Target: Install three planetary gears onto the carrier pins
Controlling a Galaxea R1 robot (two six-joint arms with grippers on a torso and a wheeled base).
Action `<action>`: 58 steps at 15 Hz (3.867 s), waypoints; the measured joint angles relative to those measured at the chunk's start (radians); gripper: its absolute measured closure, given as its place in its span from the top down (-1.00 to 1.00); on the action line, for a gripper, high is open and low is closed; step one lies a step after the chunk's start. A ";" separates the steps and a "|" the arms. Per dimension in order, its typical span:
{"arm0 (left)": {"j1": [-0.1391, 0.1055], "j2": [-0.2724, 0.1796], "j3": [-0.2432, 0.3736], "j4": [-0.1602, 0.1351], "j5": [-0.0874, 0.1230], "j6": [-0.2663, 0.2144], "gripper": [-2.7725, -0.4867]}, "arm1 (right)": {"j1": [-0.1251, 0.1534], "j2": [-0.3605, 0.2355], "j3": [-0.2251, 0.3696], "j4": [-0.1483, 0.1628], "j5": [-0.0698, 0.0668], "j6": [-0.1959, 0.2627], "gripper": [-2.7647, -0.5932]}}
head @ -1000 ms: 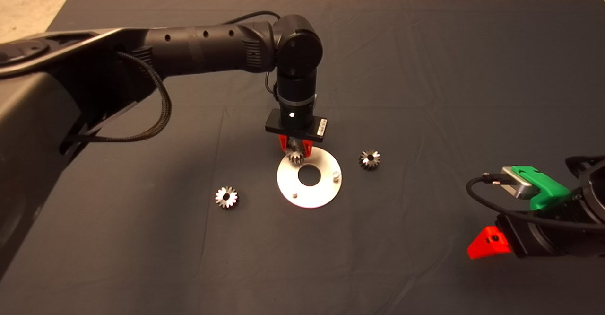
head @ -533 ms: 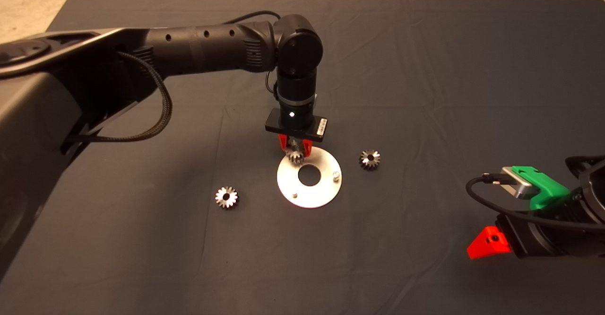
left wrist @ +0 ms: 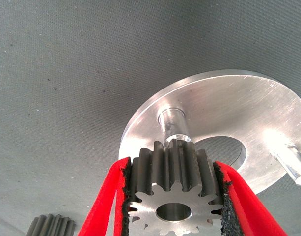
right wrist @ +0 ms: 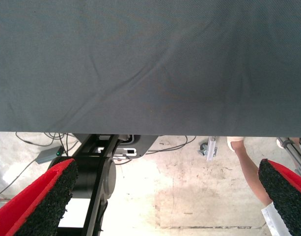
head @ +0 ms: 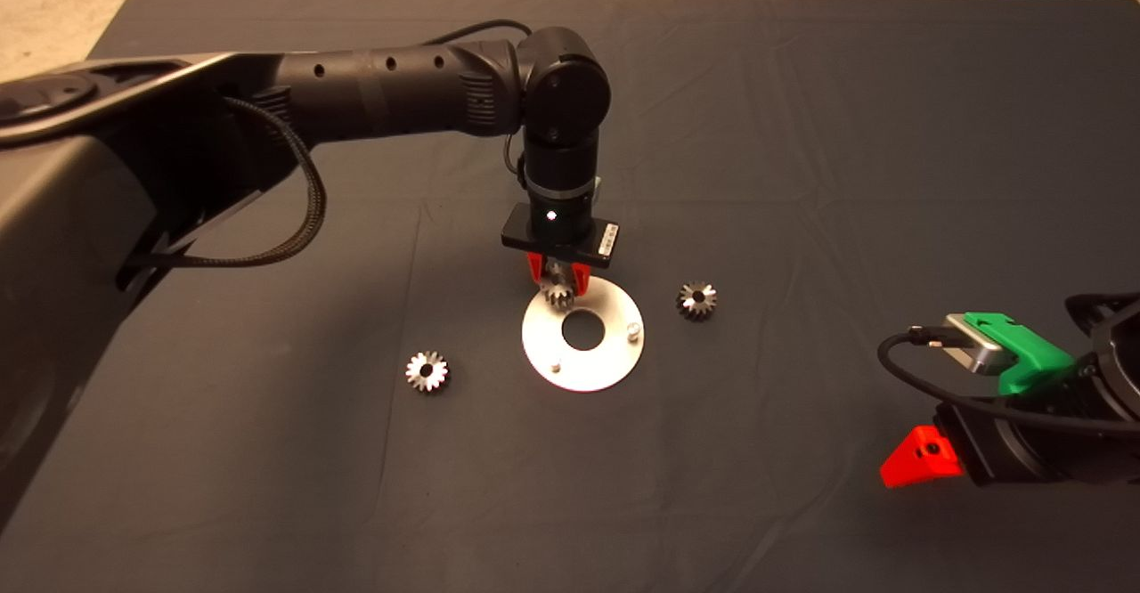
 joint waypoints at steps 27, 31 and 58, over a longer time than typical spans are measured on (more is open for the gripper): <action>-0.027 0.002 -0.007 0.000 -0.050 0.035 -0.64 | 0.000 0.000 0.000 0.000 0.000 0.000 0.99; -0.026 0.004 -0.020 0.000 -0.050 0.035 -0.64 | 0.000 0.000 0.000 0.000 0.000 0.000 0.99; -0.005 0.007 -0.062 -0.015 -0.052 0.065 -0.65 | 0.000 0.000 0.000 0.000 0.000 0.000 0.99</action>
